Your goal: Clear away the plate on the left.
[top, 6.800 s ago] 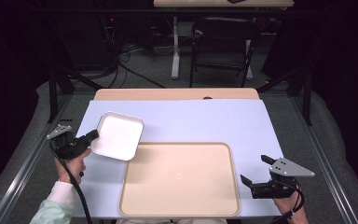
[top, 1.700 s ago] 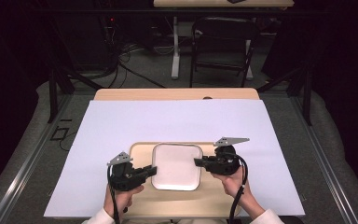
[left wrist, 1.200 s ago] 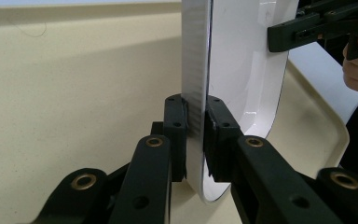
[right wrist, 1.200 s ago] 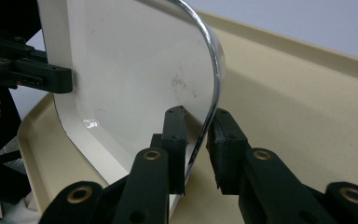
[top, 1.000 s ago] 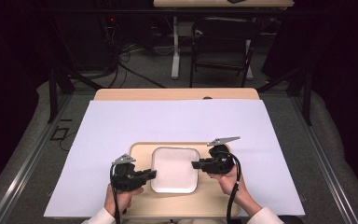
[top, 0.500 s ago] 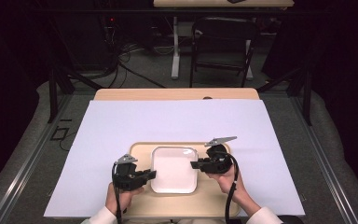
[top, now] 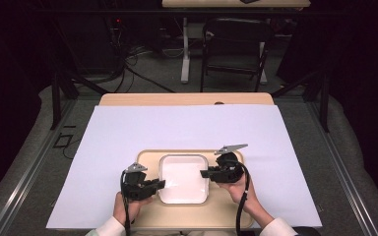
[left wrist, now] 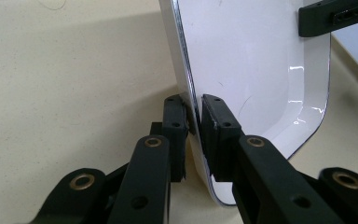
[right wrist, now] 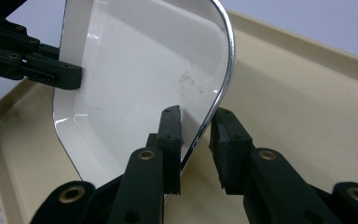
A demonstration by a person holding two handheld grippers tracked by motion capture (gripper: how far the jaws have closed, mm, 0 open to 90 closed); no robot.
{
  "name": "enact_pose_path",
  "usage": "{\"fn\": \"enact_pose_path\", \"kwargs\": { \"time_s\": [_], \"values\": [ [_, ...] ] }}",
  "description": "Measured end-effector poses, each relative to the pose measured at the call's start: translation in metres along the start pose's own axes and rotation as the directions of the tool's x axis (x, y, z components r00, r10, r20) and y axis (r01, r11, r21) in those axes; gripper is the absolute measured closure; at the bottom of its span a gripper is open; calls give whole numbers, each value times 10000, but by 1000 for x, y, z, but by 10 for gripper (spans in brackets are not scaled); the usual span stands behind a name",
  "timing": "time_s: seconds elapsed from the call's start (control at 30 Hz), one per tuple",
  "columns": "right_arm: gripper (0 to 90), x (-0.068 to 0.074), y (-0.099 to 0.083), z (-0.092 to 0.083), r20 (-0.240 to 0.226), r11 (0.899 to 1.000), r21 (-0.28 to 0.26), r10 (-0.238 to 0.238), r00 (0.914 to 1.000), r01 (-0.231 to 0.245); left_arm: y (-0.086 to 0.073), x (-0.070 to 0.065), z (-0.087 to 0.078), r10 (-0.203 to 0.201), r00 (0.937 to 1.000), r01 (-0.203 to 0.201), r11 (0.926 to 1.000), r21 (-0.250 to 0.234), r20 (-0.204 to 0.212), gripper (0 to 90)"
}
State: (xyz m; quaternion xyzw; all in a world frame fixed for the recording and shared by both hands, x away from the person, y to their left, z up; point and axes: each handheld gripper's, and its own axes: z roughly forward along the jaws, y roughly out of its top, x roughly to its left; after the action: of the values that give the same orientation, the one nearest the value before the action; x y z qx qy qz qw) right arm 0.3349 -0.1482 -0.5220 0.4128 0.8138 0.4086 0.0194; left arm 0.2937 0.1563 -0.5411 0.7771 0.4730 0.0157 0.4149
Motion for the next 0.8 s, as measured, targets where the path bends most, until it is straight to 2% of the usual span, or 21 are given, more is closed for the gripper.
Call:
{"fn": "enact_pose_path", "kwargs": {
  "time_s": [0.63, 0.8],
  "values": [
    [721, -2, -2, 7, 239, 9998, 194, -8, 9997, 3, 0, 3, 6, -165, 9999, 164, 9995, 257, 34, 747],
    [718, -2, -4, 10, 369, 9990, 439, 99, 9993, -115, -1, 3, 10, -286, 9996, 288, 9988, 387, -62, 709]
  ]
}}
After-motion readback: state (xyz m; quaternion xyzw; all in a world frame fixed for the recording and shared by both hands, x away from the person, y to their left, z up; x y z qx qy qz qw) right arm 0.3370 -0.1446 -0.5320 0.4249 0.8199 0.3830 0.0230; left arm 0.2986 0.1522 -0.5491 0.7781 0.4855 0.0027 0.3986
